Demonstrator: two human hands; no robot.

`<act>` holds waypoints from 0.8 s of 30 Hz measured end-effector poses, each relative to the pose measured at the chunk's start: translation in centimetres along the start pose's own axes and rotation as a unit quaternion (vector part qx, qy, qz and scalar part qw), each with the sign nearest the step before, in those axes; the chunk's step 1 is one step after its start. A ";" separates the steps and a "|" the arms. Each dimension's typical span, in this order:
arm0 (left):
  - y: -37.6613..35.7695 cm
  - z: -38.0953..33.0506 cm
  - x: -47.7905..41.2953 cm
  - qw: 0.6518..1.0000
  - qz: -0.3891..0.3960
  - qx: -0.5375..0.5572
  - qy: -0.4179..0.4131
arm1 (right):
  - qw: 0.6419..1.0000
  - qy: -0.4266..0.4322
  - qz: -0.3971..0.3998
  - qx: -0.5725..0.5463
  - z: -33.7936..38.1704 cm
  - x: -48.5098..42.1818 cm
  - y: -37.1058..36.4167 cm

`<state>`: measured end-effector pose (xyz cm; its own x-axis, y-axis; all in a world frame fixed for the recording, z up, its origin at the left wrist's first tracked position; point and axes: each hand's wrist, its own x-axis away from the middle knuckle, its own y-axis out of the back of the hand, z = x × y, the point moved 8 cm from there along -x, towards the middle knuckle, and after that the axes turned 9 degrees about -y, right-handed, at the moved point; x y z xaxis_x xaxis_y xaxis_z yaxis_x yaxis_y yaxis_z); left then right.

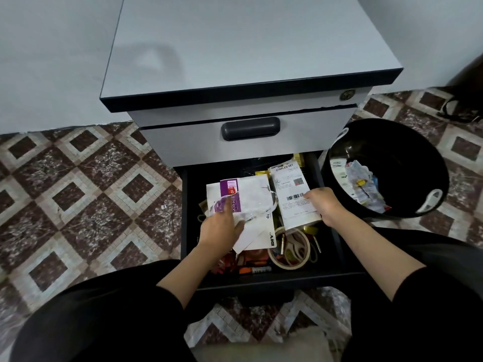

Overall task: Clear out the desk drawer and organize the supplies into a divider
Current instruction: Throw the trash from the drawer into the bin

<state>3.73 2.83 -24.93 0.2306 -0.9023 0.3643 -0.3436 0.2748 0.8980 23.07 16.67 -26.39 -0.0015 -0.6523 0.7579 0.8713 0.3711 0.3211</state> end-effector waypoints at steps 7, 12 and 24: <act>0.8 3.6 -3.0 0.975 -0.091 0.164 0.119 | 1.000 0.002 -0.004 0.010 0.0 -0.4 0.6; -0.4 5.5 -3.8 0.947 -0.035 0.262 0.182 | 1.000 0.003 0.011 0.026 0.1 -0.7 0.5; -0.5 7.4 -3.3 0.843 -0.091 0.476 0.232 | 0.998 0.010 0.000 0.068 -0.2 -1.0 0.6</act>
<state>-3.56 3.20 -28.40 0.6136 -0.6135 0.4971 -0.7886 -0.4449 0.4245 23.70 17.43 -27.00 0.0106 -0.6651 0.7466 0.7968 0.4568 0.3956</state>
